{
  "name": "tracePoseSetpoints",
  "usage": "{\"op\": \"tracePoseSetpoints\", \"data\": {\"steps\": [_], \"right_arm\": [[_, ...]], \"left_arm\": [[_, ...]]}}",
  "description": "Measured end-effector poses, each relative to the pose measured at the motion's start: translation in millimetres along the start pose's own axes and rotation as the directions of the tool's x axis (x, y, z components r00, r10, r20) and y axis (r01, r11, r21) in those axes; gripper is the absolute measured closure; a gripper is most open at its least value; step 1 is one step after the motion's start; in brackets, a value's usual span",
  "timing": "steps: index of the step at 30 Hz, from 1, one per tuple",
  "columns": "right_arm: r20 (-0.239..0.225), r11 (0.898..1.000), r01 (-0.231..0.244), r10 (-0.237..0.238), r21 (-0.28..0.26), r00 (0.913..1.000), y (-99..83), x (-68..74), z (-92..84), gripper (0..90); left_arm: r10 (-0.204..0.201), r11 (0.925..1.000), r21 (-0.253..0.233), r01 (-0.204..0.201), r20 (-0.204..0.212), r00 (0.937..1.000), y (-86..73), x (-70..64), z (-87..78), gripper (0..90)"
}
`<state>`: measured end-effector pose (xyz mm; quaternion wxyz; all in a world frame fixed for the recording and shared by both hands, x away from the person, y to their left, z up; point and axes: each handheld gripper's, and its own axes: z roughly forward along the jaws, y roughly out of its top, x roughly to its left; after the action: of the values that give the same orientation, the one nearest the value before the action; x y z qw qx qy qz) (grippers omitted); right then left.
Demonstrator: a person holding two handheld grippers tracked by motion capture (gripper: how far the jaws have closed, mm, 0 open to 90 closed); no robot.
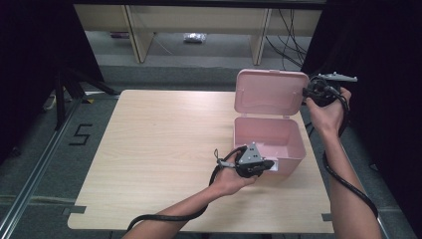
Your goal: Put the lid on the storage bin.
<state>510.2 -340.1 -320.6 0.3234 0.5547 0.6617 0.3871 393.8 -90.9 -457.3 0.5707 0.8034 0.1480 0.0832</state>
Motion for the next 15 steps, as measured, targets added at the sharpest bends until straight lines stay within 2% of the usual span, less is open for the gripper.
{"op": "tracePoseSetpoints", "data": {"steps": [2, 4, 5, 7, 10, 11, 13, 14, 15], "right_arm": [[0.012, 1.000, 0.000, 0.000, -0.011, 0.9999, -1.5, 0.5, -0.4, 89.7], [0.005, 1.000, -0.007, 0.007, -0.021, 1.0000, -3.0, 0.8, -0.9, 89.7], [0.011, 1.000, 0.006, -0.006, -0.030, 0.9999, -3.8, 0.4, -0.7, 89.7], [0.011, 0.999, -0.006, 0.007, -0.034, 0.9999, -5.1, 1.9, -1.8, 89.7], [0.014, 0.998, 0.032, -0.032, -0.051, 0.9994, -6.8, -0.3, -2.2, 89.7], [0.017, 0.999, 0.007, -0.006, -0.047, 0.9998, -7.4, 1.8, -3.1, 89.7], [0.010, 0.998, 0.016, -0.015, -0.055, 0.9998, -8.3, 1.0, -3.3, 89.7], [0.015, 0.998, -0.005, 0.006, -0.055, 0.9999, -9.3, 2.9, -4.2, 89.7], [0.016, 0.998, 0.006, -0.005, -0.061, 0.9999, -9.8, 2.6, -4.4, 89.7]], "left_arm": [[0.000, 1.0000, 0.000, 0.000, 0.000, 1.0000, 0.0, -0.1, 0.0, 90.0], [0.001, 1.0000, 0.000, -0.001, 0.000, 1.0000, 0.1, -0.1, 0.0, 90.0], [0.001, 1.0000, 0.000, -0.001, 0.000, 1.0000, 0.0, -0.1, 0.0, 90.0], [0.002, 1.0000, 0.001, -0.002, -0.001, 1.0000, 0.1, -0.2, -0.1, 90.0], [0.001, 1.0000, 0.002, -0.001, 0.000, 1.0000, 0.2, -0.1, -0.1, 90.0], [0.001, 1.0000, 0.002, -0.001, 0.000, 1.0000, 0.3, 0.1, -0.1, 90.0], [0.002, 1.0000, 0.003, -0.002, 0.000, 1.0000, 0.3, 0.0, -0.1, 90.0], [0.001, 1.0000, 0.003, -0.001, 0.000, 1.0000, 0.3, -0.1, -0.1, 89.9], [0.002, 1.0000, 0.003, -0.002, 0.000, 1.0000, 0.3, -0.1, -0.1, 90.0]]}}
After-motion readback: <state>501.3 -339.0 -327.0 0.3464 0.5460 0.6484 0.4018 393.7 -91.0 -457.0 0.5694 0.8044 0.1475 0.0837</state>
